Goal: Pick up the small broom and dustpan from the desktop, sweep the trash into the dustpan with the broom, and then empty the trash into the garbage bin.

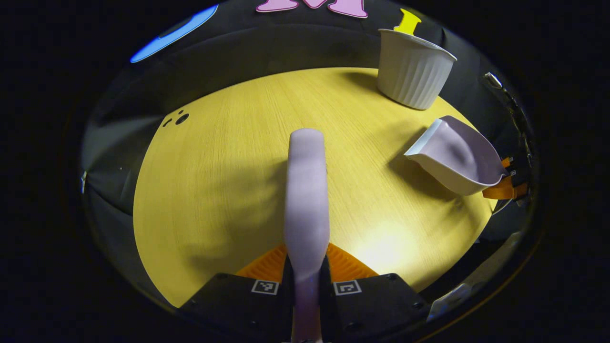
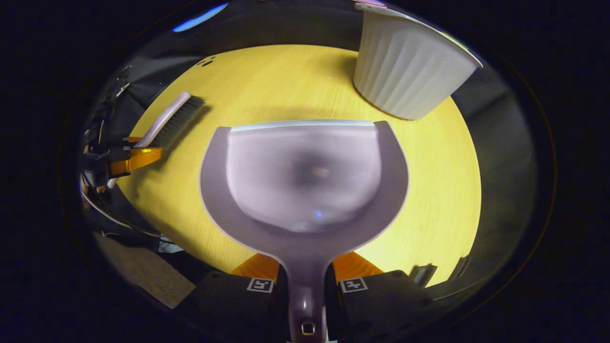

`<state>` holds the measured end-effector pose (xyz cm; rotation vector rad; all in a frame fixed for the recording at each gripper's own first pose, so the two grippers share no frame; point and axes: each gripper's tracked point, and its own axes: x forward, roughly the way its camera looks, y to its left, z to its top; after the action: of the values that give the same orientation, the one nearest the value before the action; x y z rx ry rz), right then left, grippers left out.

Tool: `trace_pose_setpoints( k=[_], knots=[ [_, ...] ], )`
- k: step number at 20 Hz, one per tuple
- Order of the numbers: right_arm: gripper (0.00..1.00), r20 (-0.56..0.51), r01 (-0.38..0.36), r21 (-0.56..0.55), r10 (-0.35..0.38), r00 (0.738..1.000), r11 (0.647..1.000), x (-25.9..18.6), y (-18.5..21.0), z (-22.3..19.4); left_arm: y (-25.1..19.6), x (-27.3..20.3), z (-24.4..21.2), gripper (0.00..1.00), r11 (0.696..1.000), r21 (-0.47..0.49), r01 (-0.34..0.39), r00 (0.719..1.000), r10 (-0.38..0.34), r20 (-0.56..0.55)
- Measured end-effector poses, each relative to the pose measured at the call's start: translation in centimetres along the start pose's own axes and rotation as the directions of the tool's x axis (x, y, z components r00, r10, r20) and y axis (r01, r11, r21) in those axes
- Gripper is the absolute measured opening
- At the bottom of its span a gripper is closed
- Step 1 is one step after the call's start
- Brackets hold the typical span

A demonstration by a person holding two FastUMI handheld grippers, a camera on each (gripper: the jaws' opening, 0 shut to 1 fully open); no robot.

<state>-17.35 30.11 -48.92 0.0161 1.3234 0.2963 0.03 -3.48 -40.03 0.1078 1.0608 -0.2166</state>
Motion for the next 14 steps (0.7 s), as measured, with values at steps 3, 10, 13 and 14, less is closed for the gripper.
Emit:
trace_pose_setpoints(
  k=[3,10,13,14],
  knots=[
    [0.35,-0.008,0.014,0.014,-0.014,1.000,1.000,1.1,0.2,0.2,0.7,1.0,-0.1,0.27,1.000,-0.008,-0.011,1.000,0.011,-0.014],
    [0.39,-0.027,0.000,0.041,0.001,1.000,0.999,2.0,0.5,0.1,0.9,1.3,-0.4,0.31,0.999,0.014,-0.029,0.999,0.030,-0.036],
    [0.36,-0.038,-0.012,0.033,0.013,0.999,0.999,2.0,0.5,-0.2,1.6,1.2,-0.1,0.31,0.997,0.048,-0.054,0.998,0.056,-0.026],
    [0.39,-0.037,-0.018,0.021,0.019,0.999,1.000,1.7,0.5,-0.1,1.7,0.9,-0.2,0.31,0.996,0.060,-0.061,0.998,0.063,-0.026]
  ],
)
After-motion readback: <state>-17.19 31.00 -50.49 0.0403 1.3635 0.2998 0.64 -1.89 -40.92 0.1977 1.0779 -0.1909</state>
